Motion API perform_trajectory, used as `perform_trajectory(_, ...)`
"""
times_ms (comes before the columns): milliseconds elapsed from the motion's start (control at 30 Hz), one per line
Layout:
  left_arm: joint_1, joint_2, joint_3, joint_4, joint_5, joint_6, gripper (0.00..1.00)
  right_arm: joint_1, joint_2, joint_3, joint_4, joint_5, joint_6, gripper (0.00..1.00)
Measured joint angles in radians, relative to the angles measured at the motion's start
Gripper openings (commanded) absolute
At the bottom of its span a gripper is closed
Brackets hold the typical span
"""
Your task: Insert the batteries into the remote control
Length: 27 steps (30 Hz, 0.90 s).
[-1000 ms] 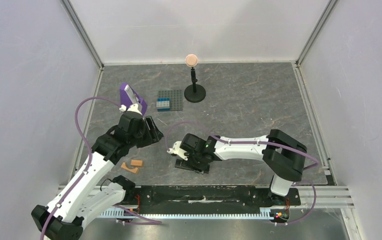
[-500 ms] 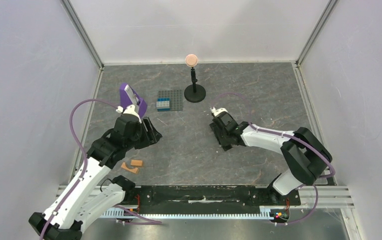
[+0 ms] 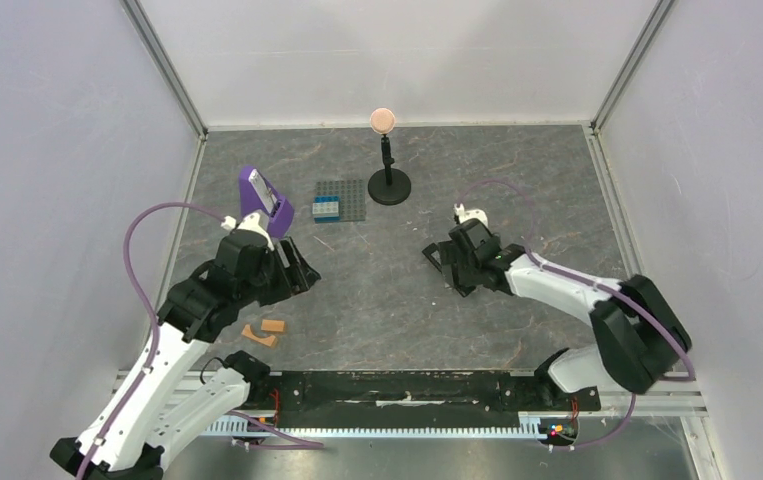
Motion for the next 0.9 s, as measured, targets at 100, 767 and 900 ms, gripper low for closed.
perform_trajectory(100,0.0,-0.011,0.057,-0.087,-0.031,-0.046,0.77,-0.005,-0.113,0.0,-0.044,0.027,-0.001,0.98)
perform_trajectory(767,0.0,-0.573,0.213,-0.2,-0.146,-0.034,0.79,-0.017,-1.041,0.186,-0.307,0.452,0.009,0.98)
perform_trajectory(900,0.0,-0.576,0.214,-0.2,-0.145,-0.01,0.8,-0.018,-1.12,0.208,-0.336,0.503,0.011,0.98)
